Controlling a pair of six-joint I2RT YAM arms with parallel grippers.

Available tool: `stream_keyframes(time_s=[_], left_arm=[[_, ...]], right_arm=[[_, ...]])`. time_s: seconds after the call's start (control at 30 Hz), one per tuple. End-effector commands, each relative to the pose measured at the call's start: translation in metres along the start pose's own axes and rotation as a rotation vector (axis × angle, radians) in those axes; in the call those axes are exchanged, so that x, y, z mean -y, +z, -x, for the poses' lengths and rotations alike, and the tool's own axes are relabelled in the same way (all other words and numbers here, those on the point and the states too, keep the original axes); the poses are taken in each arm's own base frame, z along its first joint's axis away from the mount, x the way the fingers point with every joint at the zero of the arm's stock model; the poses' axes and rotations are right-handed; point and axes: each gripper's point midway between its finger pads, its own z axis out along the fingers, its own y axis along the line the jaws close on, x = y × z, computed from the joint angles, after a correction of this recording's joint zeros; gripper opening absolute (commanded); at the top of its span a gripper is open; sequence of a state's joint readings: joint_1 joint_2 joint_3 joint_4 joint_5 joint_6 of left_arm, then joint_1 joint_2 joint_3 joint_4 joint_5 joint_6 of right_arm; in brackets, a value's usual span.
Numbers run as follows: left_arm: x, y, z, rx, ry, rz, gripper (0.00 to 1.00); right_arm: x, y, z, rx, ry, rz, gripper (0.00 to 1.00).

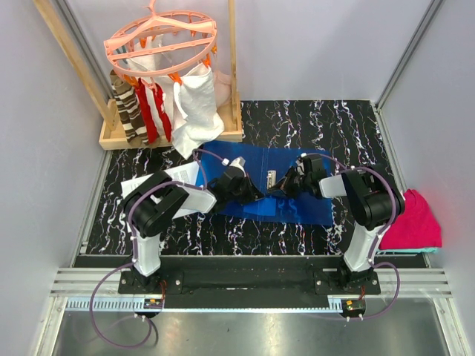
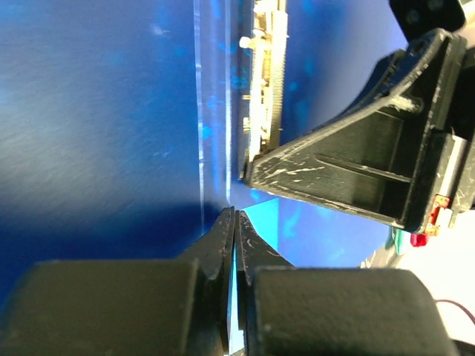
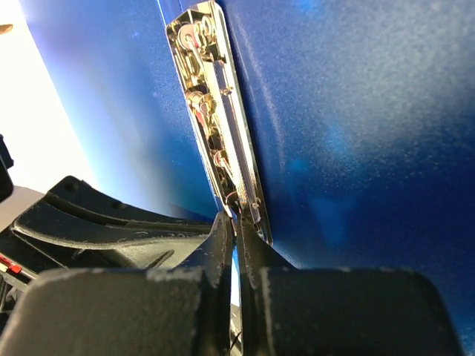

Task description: Put the files into the folder

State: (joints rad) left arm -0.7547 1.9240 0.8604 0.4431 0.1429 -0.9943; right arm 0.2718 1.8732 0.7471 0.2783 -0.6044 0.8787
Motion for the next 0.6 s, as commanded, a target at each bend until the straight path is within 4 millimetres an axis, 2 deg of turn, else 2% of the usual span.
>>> stream_keyframes(time_s=[0.0,0.03,0.17,0.27,0.3,0.33,0.37,0.43,0.47,0.5,0.53,0.57], left_arm=[[-0.114,-0.022,-0.034,-0.050,0.001,0.412,0.00],[-0.115,-0.022,-0.033,-0.046,-0.001,0.420,0.00],[-0.117,-0.024,-0.027,-0.024,0.011,0.451,0.00],[-0.116,-0.030,-0.016,0.012,0.040,0.476,0.00],[-0.112,-0.030,-0.014,0.013,0.060,0.467,0.00],[-0.102,-0.031,-0.009,0.011,0.116,0.436,0.00],[-0.088,-0.029,-0.006,0.007,0.146,0.408,0.00],[-0.064,-0.032,-0.001,-0.012,0.207,0.339,0.00],[-0.049,-0.034,-0.003,-0.036,0.216,0.288,0.04],[-0.040,-0.037,0.000,-0.030,0.228,0.253,0.20],[-0.028,-0.042,-0.001,-0.045,0.258,0.196,0.31],[-0.008,-0.055,0.004,-0.031,0.273,0.132,0.41]], right_arm=[[0.139,-0.018,-0.022,0.075,0.070,-0.592,0.00],[0.145,-0.025,-0.014,0.121,0.043,-0.654,0.00],[0.139,-0.029,-0.020,0.107,-0.045,-0.785,0.00],[0.135,-0.031,-0.015,0.137,-0.065,-0.780,0.00],[0.133,-0.025,-0.020,0.096,-0.067,-0.756,0.00],[0.126,-0.021,-0.016,0.097,-0.101,-0.719,0.00],[0.113,-0.015,-0.014,0.104,-0.116,-0.651,0.00],[0.062,-0.005,-0.007,0.110,-0.193,-0.422,0.00],[0.042,-0.003,-0.001,0.131,-0.204,-0.347,0.00],[0.022,-0.002,-0.005,0.100,-0.217,-0.268,0.00],[0.007,0.000,-0.002,0.104,-0.224,-0.211,0.00],[0.002,0.001,-0.003,0.097,-0.220,-0.189,0.00]])
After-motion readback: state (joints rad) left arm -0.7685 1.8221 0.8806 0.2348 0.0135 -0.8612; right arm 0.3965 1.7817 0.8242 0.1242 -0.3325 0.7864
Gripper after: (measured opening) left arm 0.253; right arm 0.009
